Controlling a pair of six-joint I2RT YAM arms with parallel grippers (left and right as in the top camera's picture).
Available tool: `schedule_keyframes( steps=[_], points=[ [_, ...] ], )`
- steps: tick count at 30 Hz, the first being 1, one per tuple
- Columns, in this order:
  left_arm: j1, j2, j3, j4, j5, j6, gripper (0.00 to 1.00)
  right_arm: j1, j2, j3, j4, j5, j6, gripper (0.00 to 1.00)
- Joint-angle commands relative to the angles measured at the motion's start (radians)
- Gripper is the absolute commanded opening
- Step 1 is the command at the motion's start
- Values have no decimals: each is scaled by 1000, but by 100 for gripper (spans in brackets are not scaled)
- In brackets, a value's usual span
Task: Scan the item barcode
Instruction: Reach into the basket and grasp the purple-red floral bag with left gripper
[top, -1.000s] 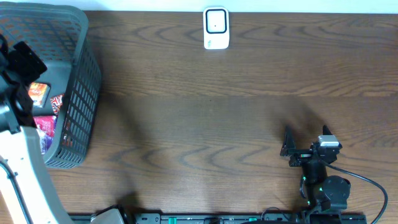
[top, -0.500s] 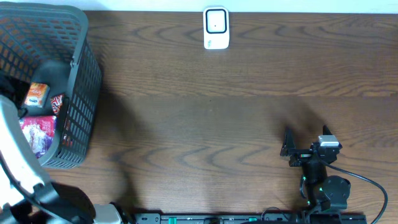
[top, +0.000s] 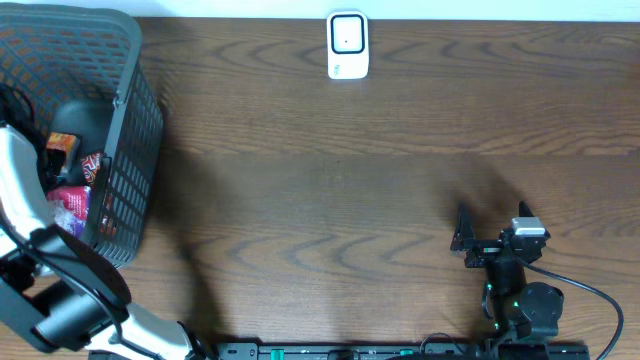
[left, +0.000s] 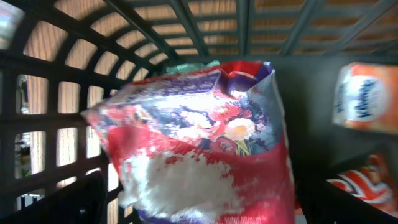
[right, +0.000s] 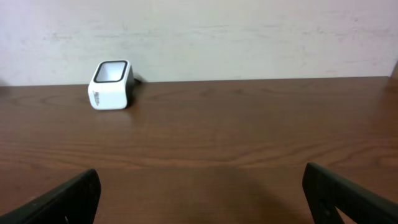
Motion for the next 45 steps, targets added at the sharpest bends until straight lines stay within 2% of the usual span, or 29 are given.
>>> schedule_keyframes(
  steps=[1, 12, 20, 22, 28, 30, 38, 42, 45],
  points=[
    [0, 46, -10, -14, -29, -16, 98, -8, -6, -3, -3, 7, 14, 99],
    [3, 106, -53, 4, -29, -6, 98, -8, -6, -3, -3, 7, 14, 99],
    [3, 107, -154, 89, -29, -6, 99, -8, -6, -3, -3, 7, 14, 99],
    [3, 107, -160, 100, -29, -5, 89, -8, -6, -3, -3, 7, 14, 99],
    [3, 107, -160, 104, -29, -5, 33, -8, -6, -3, -3, 8, 14, 99],
    [3, 106, -160, 108, -29, -5, 8, -8, -6, -3, -3, 8, 14, 99],
    [0, 7, -98, 72, -9, 55, 7, -8, -6, -3, -3, 7, 14, 99],
    [1, -138, -73, 114, 120, 55, 7, -8, -6, -3, -3, 8, 14, 99],
    [1, -270, -73, 195, 280, 54, 7, -8, -6, -3, -3, 7, 14, 99]
  ],
)
